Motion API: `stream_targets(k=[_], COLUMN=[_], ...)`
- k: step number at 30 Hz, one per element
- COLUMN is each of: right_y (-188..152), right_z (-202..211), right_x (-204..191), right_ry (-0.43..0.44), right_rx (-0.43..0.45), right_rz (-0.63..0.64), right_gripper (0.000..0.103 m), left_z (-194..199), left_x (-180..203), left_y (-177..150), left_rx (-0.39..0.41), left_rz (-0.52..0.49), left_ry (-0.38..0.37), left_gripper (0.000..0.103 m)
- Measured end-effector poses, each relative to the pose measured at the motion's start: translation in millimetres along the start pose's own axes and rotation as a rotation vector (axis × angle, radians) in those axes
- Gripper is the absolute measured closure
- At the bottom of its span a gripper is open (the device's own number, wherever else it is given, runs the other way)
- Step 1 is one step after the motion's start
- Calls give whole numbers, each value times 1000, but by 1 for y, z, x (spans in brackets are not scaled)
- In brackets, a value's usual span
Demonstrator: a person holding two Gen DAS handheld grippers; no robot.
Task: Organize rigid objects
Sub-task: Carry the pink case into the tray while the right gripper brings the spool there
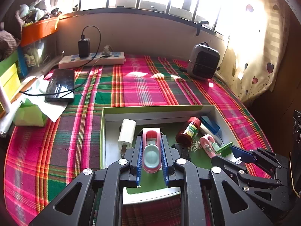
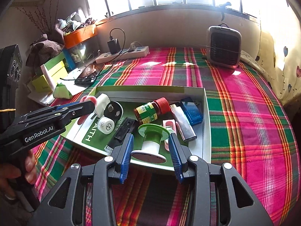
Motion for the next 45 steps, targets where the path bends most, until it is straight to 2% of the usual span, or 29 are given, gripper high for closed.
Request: stream_targets(k=[15,28,45], right_y=[0,0,-2], right_z=[-26,-34,-38], right_x=[1,1,3], right_ry=[-10,-42,-33], right_rx=[-39,-29,-42], right_rz=[8,35,21], right_gripper=[63,63,63], left_z=[-23,-35,-41], left_x=[-7,-4,-4], left_y=[0,-2,-6], left_rx=[-36,-57,-74], left_rz=[4,-13,-7], left_ry=[-1,7,9], left_gripper=[86,86,86])
Point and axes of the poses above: each gripper's, at about its wrist camera, not at the fingertips, and z roughly against the way its jaws point, x to its right, y to its top, the point moved 5 cm from there along -z, roughly the way its jaws point, and after that the axes turned 9 degrees about -z, right-handed, at the moved point
